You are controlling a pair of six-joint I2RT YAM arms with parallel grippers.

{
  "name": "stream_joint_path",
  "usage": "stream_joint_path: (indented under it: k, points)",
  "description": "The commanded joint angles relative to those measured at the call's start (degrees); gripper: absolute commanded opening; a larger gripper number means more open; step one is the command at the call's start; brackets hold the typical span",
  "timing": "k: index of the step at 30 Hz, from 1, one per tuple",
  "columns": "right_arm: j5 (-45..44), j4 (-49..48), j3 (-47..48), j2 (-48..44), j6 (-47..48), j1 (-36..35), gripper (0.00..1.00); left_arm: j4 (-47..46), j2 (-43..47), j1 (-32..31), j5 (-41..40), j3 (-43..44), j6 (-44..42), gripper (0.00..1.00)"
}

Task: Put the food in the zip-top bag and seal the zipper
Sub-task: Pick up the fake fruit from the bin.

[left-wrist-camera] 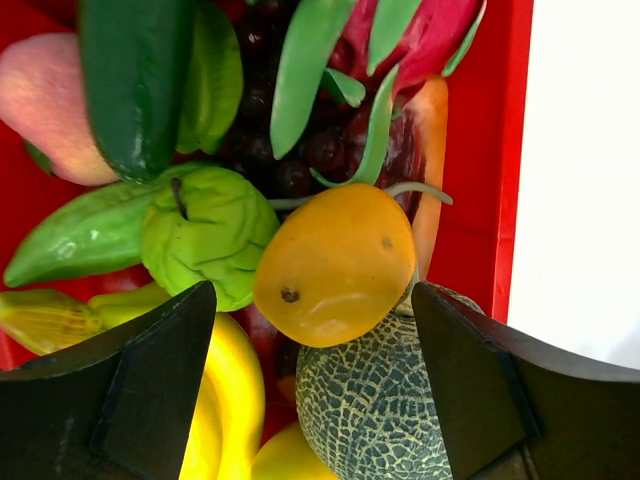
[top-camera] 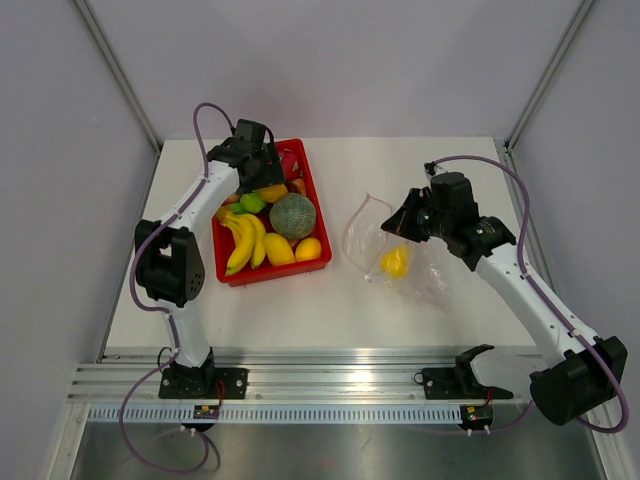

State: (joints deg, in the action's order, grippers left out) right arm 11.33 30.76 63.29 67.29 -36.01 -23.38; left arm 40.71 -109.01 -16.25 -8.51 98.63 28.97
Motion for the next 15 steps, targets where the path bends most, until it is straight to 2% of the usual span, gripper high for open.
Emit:
stream_joint_path:
  k: [1, 9, 15]
  points:
    - [-1.5, 0.2, 2.0, 0.0, 0.7, -0.5, 0.01, -2.4, 0.2, -0.2, 2.0, 2.2, -0.6, 0.81]
    - [-1.1, -0.1, 2.2, 0.6, 0.2, -0.5, 0.01, -2.0, -2.1, -0.4, 3.9, 2.9, -1.9, 0.85]
    - [-0.8, -0.1, 2.2, 0.8, -0.2, -0.5, 0.01, -2.3, -3.2, -0.4, 5.0, 3.2, -1.9, 0.75]
